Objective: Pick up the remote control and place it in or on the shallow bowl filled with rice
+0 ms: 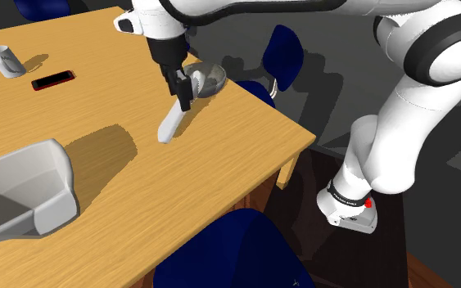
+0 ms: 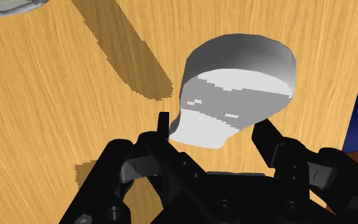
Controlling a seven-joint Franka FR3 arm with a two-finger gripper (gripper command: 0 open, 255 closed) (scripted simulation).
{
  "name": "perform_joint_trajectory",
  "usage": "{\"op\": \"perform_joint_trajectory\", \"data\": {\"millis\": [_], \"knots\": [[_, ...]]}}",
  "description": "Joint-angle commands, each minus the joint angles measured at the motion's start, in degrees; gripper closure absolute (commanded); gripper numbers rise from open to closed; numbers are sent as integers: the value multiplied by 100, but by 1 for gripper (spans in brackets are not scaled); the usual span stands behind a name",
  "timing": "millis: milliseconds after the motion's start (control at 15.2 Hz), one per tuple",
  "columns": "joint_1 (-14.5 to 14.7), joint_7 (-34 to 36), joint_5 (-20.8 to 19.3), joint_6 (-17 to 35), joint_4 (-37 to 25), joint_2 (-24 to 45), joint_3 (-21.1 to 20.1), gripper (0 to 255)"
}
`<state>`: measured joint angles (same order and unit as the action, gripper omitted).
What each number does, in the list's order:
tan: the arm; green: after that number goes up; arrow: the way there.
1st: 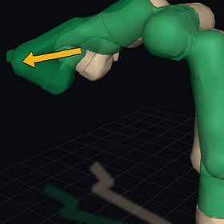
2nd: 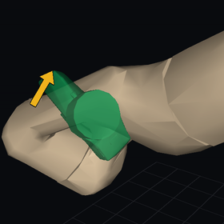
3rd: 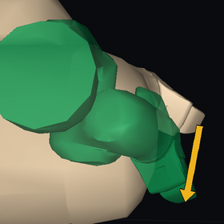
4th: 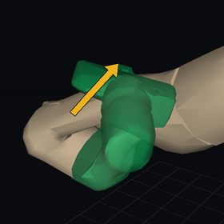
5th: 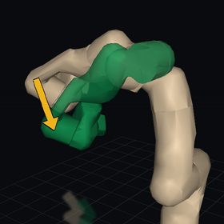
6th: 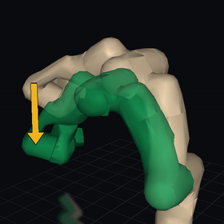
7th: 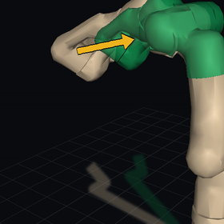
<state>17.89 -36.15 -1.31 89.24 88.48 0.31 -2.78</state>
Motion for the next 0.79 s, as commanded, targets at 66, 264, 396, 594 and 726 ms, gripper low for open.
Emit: {"op": "perform_joint_trajectory", "data": {"millis": [66,264,396,594,726], "knots": [[-7,-20,-3,-273,-348,75,6,255],[-4,-22,-9,-539,-714,175,4,255],[-75,-160,-5,-575,-761,183,70,255],[-291,-575,6,-600,-818,206,270,255],[-435,-851,15,-625,-897,255,403,255]]}}
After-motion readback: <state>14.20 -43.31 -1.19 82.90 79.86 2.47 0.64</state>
